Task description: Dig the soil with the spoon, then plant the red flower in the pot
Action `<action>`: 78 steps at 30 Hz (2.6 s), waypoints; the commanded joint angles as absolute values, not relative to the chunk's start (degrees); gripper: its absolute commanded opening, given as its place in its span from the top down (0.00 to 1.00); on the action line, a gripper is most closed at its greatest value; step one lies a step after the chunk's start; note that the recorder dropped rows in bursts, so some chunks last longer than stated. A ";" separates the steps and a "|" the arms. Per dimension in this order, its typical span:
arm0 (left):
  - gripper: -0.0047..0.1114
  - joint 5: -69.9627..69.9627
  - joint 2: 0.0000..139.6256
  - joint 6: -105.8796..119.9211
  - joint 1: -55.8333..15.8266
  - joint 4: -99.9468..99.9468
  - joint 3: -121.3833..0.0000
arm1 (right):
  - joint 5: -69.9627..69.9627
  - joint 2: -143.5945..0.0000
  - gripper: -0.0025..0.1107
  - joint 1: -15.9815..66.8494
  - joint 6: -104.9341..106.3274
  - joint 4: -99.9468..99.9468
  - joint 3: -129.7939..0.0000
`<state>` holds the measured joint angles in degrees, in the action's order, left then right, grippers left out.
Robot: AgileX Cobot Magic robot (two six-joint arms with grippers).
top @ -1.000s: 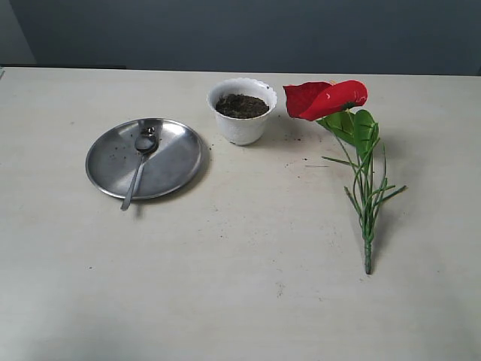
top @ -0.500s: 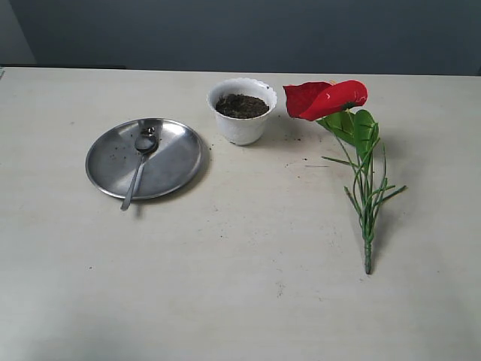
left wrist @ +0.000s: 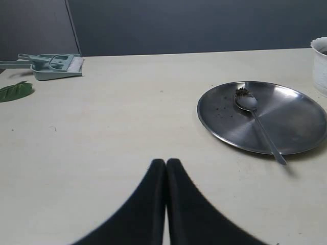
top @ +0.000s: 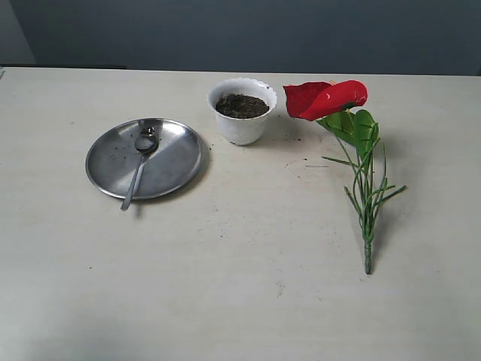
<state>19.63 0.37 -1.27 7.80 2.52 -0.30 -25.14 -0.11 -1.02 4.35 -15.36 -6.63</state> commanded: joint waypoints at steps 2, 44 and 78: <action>0.96 19.18 0.00 -1.25 7.89 2.67 0.00 | -23.78 -4.99 0.98 -0.99 4.50 -11.52 -17.76; 0.96 19.18 0.00 -1.25 7.89 2.67 0.00 | 56.77 -77.53 0.98 14.02 8.89 -15.15 -60.84; 0.96 19.18 0.00 -1.25 7.89 2.67 0.00 | 51.80 -86.98 0.11 14.40 -14.57 -12.46 -60.64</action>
<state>19.63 0.37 -1.27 7.80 2.52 -0.30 51.23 -85.21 14.09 -13.94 -11.29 -60.57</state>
